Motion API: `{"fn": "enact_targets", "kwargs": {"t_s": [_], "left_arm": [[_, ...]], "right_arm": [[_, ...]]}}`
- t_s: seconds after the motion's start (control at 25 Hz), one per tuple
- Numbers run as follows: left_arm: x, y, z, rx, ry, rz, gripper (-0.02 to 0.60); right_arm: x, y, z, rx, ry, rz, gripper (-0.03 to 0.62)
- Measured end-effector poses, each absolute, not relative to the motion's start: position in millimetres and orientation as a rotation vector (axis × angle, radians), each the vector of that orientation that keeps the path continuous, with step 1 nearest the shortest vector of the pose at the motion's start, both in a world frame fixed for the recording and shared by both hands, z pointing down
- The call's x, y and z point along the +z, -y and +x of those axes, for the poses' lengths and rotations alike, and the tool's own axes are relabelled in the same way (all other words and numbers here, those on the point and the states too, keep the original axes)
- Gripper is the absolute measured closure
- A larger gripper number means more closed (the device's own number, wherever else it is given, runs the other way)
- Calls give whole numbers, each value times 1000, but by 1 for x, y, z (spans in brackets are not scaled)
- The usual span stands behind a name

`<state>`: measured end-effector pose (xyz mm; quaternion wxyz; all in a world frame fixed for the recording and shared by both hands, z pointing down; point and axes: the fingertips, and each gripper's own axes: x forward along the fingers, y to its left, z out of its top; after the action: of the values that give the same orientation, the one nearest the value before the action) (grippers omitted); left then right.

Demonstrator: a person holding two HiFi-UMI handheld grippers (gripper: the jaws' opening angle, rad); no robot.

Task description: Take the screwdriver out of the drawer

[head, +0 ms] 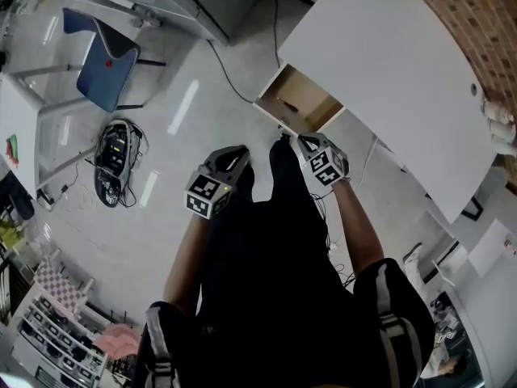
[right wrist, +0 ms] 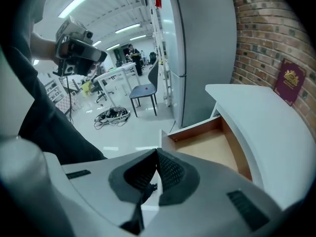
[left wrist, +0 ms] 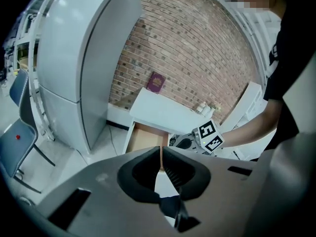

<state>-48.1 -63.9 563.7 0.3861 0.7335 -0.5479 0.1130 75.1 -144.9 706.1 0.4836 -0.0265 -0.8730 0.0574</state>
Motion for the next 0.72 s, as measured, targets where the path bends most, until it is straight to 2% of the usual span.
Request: {"fn": "enact_targets", "kwargs": {"t_s": [0.52, 0.72], "left_arm": [[593, 56, -55, 211, 1449, 1750, 558], [607, 46, -58, 199, 1452, 1721, 558]], "right_arm": [[806, 167, 59, 54, 2016, -246, 539], [842, 185, 50, 17, 2002, -181, 539]]}}
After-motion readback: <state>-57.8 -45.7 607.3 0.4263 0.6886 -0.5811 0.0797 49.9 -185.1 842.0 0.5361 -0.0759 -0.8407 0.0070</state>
